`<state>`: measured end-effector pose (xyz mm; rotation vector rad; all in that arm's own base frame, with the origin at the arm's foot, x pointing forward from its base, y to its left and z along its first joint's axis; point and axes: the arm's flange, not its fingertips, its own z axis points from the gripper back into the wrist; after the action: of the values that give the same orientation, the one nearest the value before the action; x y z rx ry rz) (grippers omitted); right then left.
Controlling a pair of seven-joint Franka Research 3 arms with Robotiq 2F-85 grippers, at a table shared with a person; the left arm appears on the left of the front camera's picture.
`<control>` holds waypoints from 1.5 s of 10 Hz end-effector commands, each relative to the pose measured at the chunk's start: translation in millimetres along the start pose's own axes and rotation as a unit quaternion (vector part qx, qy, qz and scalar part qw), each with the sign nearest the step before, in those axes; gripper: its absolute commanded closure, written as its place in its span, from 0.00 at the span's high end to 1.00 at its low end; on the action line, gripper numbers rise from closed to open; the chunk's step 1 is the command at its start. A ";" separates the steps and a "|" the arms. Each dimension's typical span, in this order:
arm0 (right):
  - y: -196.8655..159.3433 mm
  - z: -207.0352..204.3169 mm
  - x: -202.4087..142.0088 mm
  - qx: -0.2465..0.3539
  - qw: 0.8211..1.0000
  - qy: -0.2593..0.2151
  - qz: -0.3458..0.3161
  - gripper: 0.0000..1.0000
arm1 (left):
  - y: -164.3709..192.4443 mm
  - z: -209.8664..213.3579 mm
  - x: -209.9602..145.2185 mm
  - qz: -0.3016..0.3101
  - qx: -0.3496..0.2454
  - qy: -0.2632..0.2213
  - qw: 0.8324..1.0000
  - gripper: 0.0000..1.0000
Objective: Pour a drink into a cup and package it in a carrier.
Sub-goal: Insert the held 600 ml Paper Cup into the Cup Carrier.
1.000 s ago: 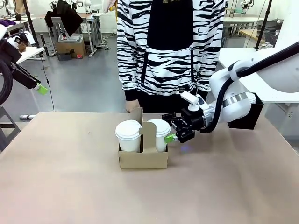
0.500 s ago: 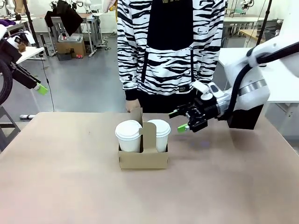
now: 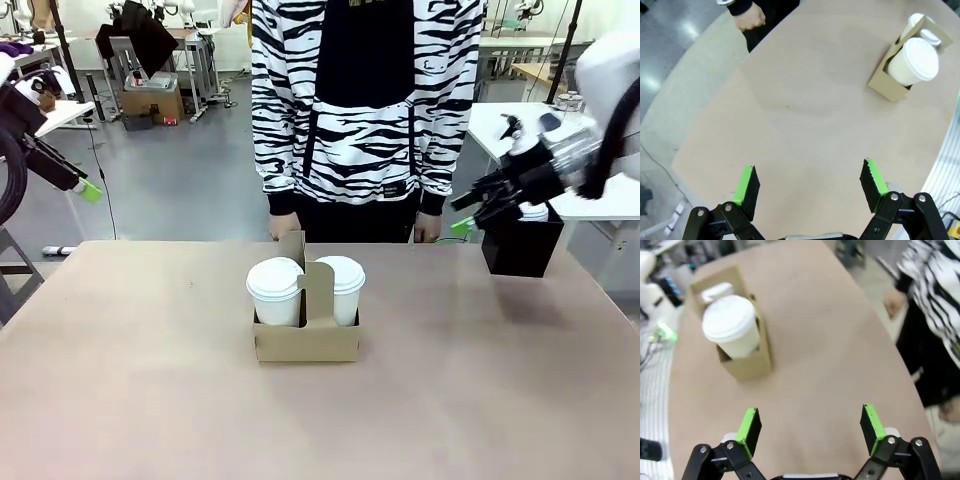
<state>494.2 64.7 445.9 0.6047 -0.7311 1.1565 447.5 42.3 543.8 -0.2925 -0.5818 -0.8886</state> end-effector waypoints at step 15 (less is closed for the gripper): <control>33.8 53.2 -25.7 -0.071 0.988 0.071 -0.119 1.00 | -0.7 1.1 0.3 0.001 0.004 0.001 1.000 1.00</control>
<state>442.9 22.2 461.5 0.4742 -0.5888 0.8807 447.5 42.4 543.8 -0.2919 -0.5816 -0.8883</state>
